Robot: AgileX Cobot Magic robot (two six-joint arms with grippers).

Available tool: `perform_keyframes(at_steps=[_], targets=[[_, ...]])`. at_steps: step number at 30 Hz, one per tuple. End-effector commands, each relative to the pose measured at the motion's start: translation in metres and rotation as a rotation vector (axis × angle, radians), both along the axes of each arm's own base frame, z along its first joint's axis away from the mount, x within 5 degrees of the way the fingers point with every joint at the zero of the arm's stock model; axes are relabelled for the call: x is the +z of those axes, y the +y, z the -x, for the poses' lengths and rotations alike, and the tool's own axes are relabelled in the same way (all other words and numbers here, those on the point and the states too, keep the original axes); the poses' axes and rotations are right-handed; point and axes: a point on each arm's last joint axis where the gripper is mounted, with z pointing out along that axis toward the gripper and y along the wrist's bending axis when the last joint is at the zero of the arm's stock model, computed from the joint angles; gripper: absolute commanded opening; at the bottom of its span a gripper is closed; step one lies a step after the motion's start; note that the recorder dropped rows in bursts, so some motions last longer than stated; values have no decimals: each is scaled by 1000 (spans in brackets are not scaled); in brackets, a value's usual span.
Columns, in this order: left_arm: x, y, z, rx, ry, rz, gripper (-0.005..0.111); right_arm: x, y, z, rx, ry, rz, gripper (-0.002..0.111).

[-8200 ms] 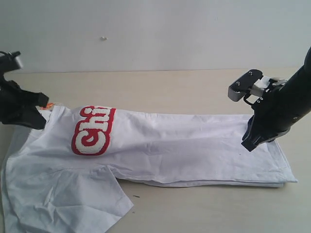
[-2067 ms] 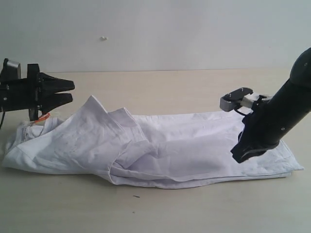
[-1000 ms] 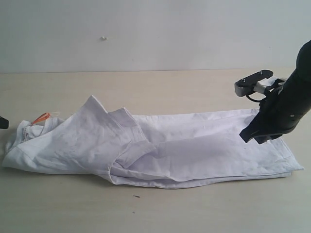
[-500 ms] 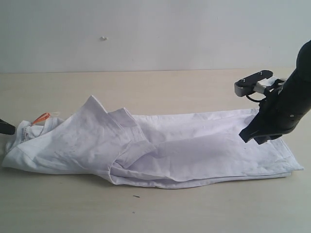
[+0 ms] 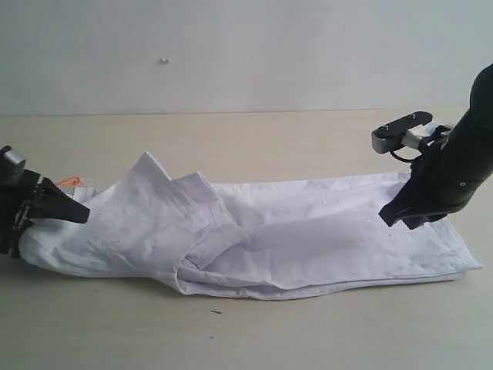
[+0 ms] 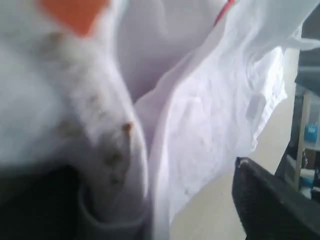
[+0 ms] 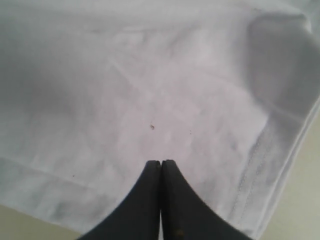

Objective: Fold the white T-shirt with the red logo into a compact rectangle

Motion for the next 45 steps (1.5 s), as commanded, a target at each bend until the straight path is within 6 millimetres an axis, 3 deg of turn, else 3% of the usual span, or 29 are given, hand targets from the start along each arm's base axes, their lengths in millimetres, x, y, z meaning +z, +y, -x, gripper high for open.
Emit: perform_keyframes(at_steps=[1,3,4,10,13,16,20,25,28,32,45], targets=[[-21,-17,3,-119,-5,-157,44,4,1,-1,1,-14,-1,0],[-21,-17,3,-121,-7,-165,6,4,1,0,2,-9,-1,0],[-20,-17,3,-121,-11,-160,1,4,1,0,2,-9,-1,0],[7,1,1,-67,-72,-166,0,4,2,0,-10,-6,-15,0],[32,19,-1,16,-135,-167,0,4,2,0,-9,-4,-15,0],[70,42,1,149,-206,-151,0,4,2,0,-9,-4,-15,0],[109,31,4,169,-283,-35,0,4,3,0,-21,-4,-30,0],[130,-50,4,-11,-325,-58,0,4,3,0,-25,0,-35,0],[125,-102,8,-105,-325,-115,0,4,3,1,-25,2,-35,0],[116,-161,10,-94,-354,-150,0,4,4,1,-29,2,-40,0],[109,-274,-7,-145,-364,-114,0,4,4,1,-29,10,-41,0]])
